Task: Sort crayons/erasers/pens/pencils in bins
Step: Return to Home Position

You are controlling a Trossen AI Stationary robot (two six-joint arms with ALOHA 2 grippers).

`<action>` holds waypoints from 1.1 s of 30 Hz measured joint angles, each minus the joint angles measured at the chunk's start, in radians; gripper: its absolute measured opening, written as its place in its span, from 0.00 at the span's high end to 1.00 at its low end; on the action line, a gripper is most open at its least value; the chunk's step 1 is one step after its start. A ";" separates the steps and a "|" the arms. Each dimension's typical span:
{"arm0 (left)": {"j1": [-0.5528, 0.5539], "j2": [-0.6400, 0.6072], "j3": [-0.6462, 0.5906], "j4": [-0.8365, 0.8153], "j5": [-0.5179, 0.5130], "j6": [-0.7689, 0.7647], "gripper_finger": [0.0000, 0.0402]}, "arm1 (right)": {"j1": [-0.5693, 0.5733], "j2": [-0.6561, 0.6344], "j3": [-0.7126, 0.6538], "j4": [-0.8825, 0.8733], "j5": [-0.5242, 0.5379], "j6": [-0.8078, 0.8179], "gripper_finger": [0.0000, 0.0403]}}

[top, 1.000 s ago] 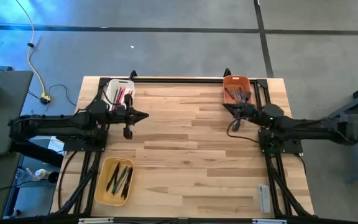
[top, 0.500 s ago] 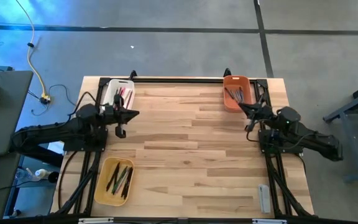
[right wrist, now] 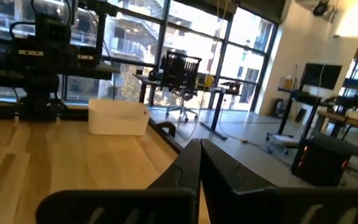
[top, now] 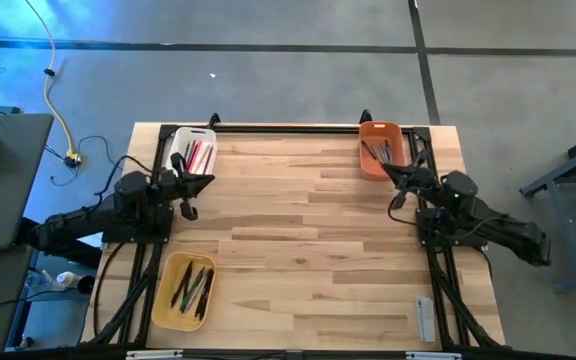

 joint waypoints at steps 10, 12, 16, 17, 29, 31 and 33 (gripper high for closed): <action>0.024 -0.001 -0.065 -0.023 -0.011 -0.042 1.00 | -0.056 0.000 -0.085 0.069 -0.026 0.093 1.00; 0.038 0.003 -0.065 -0.031 -0.025 -0.080 1.00 | -0.064 0.001 -0.085 0.054 -0.025 0.123 1.00; 0.055 0.001 -0.064 -0.035 -0.014 -0.059 1.00 | -0.068 0.001 -0.085 0.050 -0.023 0.126 1.00; 0.060 0.002 -0.064 -0.036 -0.015 -0.048 1.00 | -0.068 0.001 -0.085 0.045 -0.020 0.123 1.00; 0.090 0.008 -0.064 -0.030 -0.045 0.001 1.00 | -0.068 0.013 -0.084 0.000 0.055 0.080 1.00; 0.090 0.008 -0.064 -0.030 -0.045 0.001 1.00 | -0.068 0.013 -0.084 0.000 0.056 0.101 1.00; 0.090 0.008 -0.064 -0.030 -0.044 -0.008 1.00 | -0.068 0.013 -0.084 -0.001 0.056 0.126 1.00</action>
